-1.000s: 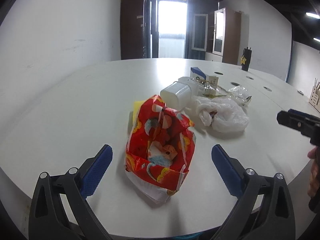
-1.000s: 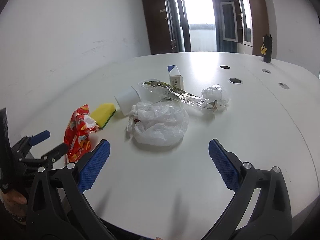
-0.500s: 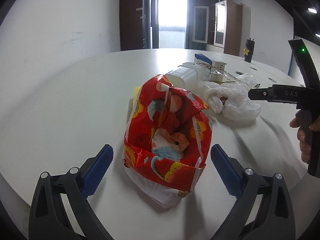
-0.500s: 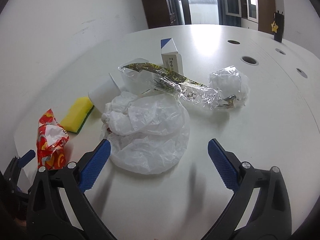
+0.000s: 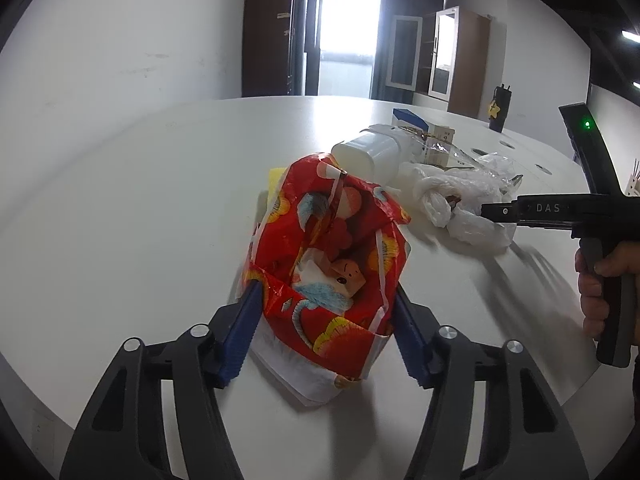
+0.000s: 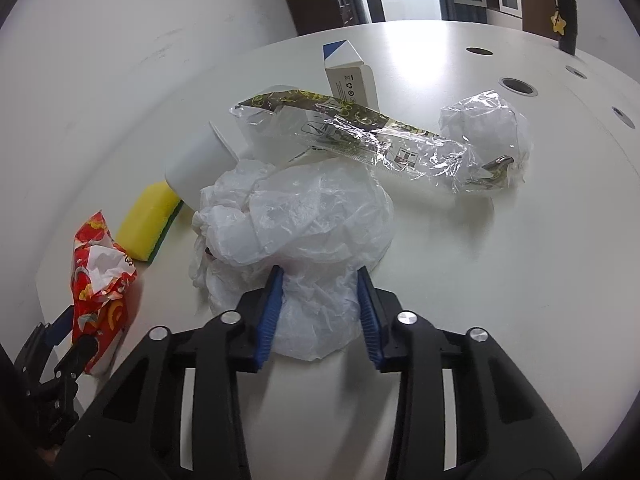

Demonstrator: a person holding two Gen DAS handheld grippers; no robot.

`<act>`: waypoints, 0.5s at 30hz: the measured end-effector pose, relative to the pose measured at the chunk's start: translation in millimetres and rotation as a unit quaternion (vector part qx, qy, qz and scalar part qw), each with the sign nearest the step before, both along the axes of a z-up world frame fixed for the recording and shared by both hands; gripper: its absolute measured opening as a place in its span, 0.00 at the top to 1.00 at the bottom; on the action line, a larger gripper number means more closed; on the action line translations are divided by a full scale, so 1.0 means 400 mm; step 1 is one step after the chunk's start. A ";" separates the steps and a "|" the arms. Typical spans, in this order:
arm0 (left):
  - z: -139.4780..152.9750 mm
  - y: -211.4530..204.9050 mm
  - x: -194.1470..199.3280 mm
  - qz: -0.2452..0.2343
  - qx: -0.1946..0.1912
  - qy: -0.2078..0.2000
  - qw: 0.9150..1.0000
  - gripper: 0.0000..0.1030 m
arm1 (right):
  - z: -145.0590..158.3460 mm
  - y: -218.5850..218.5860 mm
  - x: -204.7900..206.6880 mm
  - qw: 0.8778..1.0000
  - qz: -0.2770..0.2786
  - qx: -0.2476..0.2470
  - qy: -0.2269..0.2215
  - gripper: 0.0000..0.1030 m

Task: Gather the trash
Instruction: 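Close the left tool on the red snack wrapper while the right tool grasps the white bag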

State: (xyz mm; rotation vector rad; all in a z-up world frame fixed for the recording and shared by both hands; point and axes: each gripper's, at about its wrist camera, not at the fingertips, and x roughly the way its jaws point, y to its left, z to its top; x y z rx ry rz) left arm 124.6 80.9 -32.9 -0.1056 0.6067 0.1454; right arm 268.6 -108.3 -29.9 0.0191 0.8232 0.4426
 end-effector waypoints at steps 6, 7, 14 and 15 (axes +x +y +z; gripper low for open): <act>-0.010 0.001 0.001 0.005 0.015 0.012 1.000 0.84 | 0.016 0.018 -0.047 0.999 0.017 -0.023 -0.022 0.94; -0.008 0.004 -0.001 0.005 0.012 0.013 1.000 0.88 | 0.020 0.021 -0.059 0.999 0.019 -0.028 -0.028 0.94; 0.037 0.009 -0.032 0.003 -0.003 -0.012 1.000 0.93 | 0.046 -0.012 -0.149 0.998 0.012 -0.012 -0.064 0.95; 0.046 0.007 -0.039 0.001 -0.003 -0.018 1.000 0.93 | 0.048 -0.023 -0.159 0.998 0.010 -0.007 -0.068 0.95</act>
